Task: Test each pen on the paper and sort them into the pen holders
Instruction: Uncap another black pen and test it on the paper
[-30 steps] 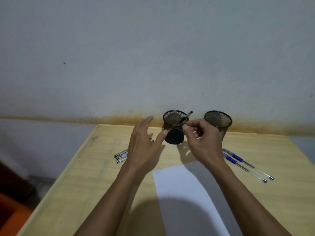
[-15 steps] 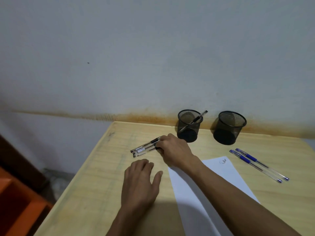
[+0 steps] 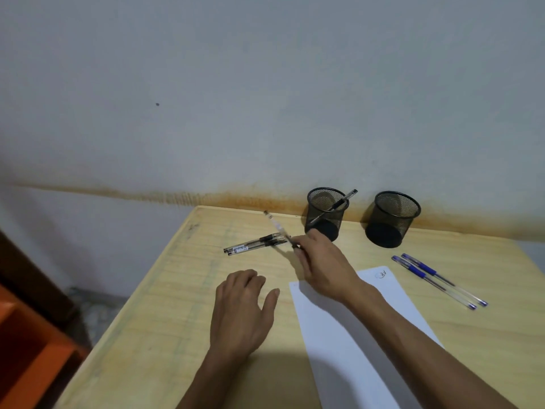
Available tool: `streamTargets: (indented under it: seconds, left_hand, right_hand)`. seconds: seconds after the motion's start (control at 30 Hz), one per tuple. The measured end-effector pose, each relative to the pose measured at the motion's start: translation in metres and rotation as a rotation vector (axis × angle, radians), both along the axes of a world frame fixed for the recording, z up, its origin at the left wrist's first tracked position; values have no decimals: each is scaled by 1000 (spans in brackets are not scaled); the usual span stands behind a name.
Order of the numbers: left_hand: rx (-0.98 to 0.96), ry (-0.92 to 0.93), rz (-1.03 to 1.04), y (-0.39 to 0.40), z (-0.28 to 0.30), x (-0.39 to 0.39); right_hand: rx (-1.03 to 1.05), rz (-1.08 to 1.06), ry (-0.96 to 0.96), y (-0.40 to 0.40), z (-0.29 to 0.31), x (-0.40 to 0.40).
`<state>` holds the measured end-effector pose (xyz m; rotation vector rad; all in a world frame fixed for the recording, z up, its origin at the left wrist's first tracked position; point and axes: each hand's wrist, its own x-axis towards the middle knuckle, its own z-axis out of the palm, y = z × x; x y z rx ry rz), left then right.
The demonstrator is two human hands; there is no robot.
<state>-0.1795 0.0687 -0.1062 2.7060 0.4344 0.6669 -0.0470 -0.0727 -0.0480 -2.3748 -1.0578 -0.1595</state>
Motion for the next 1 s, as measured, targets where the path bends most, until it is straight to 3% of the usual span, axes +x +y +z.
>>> streamTargets:
  seconds: [0.17, 0.27, 0.37, 0.57, 0.63, 0.77, 0.9, 1.0]
  left_hand:
    - [-323, -166, -106, -25, 22, -6]
    - [-275, -221, -232, -57, 39, -9]
    - [-149, -230, -311, -79, 42, -9]
    - [-89, -312, -354, -97, 42, -14]
    - [-119, -295, -342, -97, 47, -16]
    - [-279, -259, -168, -75, 53, -33]
    - [-481, -177, -13, -43, 59, -30]
    - [-375, -102, 33, -26, 58, -3]
  right_hand:
    - [589, -343, 578, -57, 20, -42]
    - [701, -424, 715, -78, 23, -61]
    - [758, -401, 764, -90, 19, -78]
    - [821, -393, 762, -102, 11, -89]
    - [844, -380, 746, -102, 10, -87]
    - [1170, -457, 750, -133, 18, -50]
    - [1153, -442, 728, -147, 22, -29]
    - [1039, -396, 733, -125, 15, -39]
